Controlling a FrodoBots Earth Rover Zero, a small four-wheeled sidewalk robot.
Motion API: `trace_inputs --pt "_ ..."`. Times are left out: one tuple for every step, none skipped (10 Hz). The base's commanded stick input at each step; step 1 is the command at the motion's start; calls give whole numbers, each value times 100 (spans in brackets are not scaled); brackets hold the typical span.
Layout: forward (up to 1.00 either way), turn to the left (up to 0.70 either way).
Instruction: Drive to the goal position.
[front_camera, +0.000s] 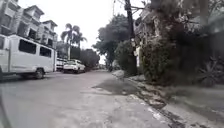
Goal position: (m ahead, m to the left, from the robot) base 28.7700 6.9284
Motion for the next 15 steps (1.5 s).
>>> trace_inputs --pt "70 0" --pt "70 0" --pt "70 0" --pt "70 0" --pt "70 0" --pt "70 0" --pt "70 0" --pt "70 0" --pt "70 0" --pt "70 0" --pt "70 0" --pt "70 0" --pt "70 -2" --pt "70 -3" --pt "70 -1"
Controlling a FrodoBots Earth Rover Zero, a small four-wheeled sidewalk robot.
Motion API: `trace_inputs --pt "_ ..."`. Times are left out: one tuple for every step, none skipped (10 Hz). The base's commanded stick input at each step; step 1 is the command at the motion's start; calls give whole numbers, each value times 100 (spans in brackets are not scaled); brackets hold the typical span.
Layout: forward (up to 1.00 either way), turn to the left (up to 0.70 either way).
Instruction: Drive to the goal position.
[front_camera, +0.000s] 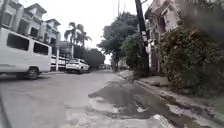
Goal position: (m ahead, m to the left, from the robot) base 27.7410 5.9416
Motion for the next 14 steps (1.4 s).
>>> trace_inputs --pt "70 0" --pt "70 0" --pt "70 -21" --pt "70 -32" --pt "70 -28" --pt "70 -18" --pt "70 0" --pt "70 0" --pt "70 0" --pt "70 0" --pt "70 0" --pt "70 0" --pt "70 0" --pt "70 0"
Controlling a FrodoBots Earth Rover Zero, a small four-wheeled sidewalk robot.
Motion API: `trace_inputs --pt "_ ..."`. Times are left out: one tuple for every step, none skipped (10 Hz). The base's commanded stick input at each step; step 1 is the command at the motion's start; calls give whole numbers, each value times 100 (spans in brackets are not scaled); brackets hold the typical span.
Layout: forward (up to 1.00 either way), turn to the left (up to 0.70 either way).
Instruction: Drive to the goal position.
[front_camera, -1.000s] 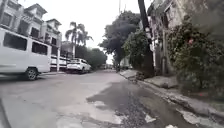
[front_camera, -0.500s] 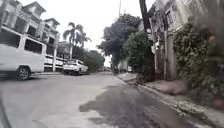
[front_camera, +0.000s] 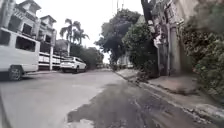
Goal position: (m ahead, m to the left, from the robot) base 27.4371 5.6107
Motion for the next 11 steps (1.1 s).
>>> trace_inputs --pt "70 0" --pt "70 0" --pt "70 0" --pt "70 0" --pt "70 0" --pt "70 0" --pt "70 0" --pt "70 -2" --pt "70 -2" --pt "70 -1" --pt "70 0"
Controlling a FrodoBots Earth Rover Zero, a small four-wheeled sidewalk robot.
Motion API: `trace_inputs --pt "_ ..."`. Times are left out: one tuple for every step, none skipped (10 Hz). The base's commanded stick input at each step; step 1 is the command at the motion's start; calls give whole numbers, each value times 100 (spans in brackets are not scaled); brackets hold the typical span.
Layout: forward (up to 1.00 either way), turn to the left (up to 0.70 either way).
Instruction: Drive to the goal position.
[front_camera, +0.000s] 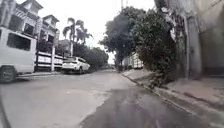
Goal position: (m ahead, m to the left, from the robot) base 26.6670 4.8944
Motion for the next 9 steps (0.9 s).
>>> trace_inputs --pt "70 0" --pt "70 -1" --pt "70 -2" --pt "70 -3" --pt "70 -3" --pt "70 -3" --pt "70 -3" --pt "70 -3" --pt "70 -3"
